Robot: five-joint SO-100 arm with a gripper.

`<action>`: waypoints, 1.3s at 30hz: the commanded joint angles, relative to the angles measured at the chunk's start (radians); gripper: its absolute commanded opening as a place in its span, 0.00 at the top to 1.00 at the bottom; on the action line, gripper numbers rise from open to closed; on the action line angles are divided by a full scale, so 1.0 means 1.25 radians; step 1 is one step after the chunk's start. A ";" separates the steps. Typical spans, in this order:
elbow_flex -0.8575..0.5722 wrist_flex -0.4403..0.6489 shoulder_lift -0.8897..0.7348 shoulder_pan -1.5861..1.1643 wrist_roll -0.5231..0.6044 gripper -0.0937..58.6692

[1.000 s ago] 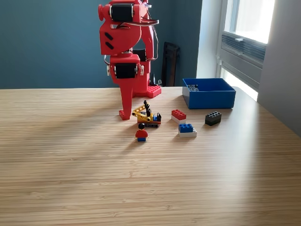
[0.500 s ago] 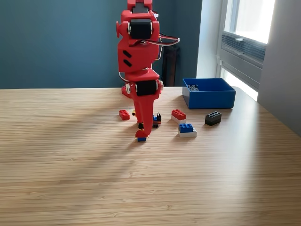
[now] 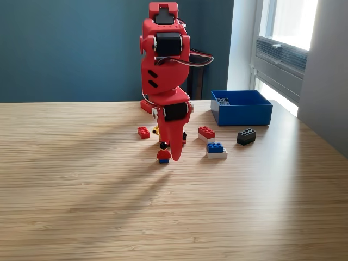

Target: Grasp a lego block and put it in the bin.

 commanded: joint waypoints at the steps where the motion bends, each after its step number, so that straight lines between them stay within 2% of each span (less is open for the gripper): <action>1: -0.065 0.016 0.012 0.012 -0.007 0.64; 17: -0.064 0.013 0.002 0.025 -0.018 0.69; 29: -0.131 0.033 -0.064 0.026 -0.001 0.74; 31: -0.135 0.033 -0.064 0.026 0.005 0.77; 36: -0.146 0.033 -0.064 0.026 0.029 1.00; 39: -0.153 0.033 -0.064 0.026 0.043 1.00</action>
